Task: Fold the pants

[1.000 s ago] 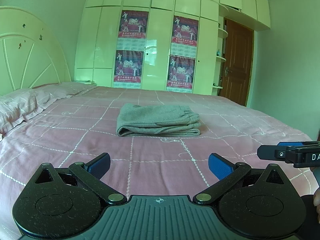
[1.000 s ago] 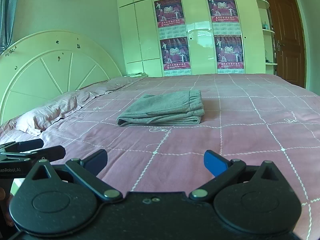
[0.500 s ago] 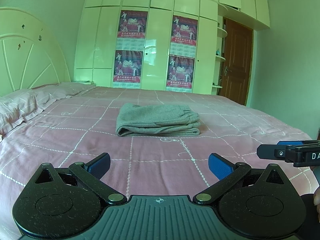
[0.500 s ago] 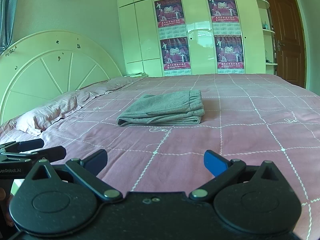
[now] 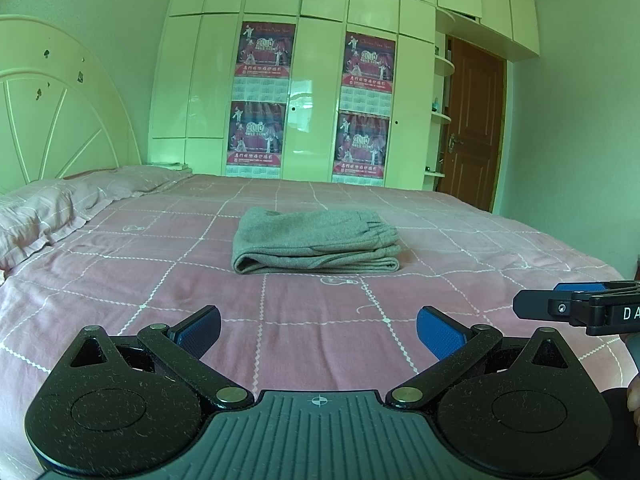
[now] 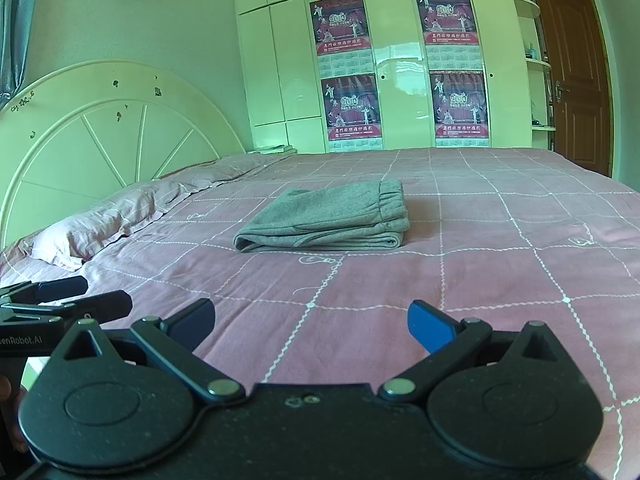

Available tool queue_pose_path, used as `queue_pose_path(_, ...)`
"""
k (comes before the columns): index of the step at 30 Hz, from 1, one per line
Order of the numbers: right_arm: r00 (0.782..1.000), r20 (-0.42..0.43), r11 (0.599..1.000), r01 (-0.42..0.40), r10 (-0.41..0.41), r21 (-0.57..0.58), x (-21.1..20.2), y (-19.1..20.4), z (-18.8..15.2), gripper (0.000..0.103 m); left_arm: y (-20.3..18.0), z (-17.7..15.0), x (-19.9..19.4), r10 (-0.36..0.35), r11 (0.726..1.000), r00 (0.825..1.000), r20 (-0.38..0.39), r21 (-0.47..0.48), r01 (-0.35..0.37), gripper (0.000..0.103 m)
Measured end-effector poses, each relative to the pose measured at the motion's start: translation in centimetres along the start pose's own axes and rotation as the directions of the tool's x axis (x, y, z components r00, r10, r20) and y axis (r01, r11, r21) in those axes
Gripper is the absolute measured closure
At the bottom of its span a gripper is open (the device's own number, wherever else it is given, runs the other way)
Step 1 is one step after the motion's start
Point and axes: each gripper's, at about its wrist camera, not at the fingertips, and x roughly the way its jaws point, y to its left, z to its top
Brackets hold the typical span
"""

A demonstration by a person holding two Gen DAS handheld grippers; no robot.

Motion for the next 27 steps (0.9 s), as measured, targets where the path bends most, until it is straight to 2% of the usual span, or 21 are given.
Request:
queue_pose_path(10, 1.000, 0.002, 1.000, -0.001, 0.001, -0.002, -0.03, 0.00, 0.01, 0.006, -0.19, 0.04, -0.21, 0.009, 1.000, 1.000, 0.011, 0.021, -0.009, 0.000)
queue_pose_path(15, 1.000, 0.002, 1.000, -0.001, 0.001, -0.001, -0.04, -0.04, 0.01, 0.006, 0.14, 0.02, -0.79, 0.017, 1.000, 0.998, 0.058, 0.012, -0.018, 0.000)
queue_pose_path(27, 1.000, 0.005, 1.000, -0.003, 0.003, -0.008, -0.09, 0.12, 0.19, 0.006, 0.64, 0.16, -0.68, 0.013, 1.000, 0.999, 0.049, -0.002, -0.013, 0.000)
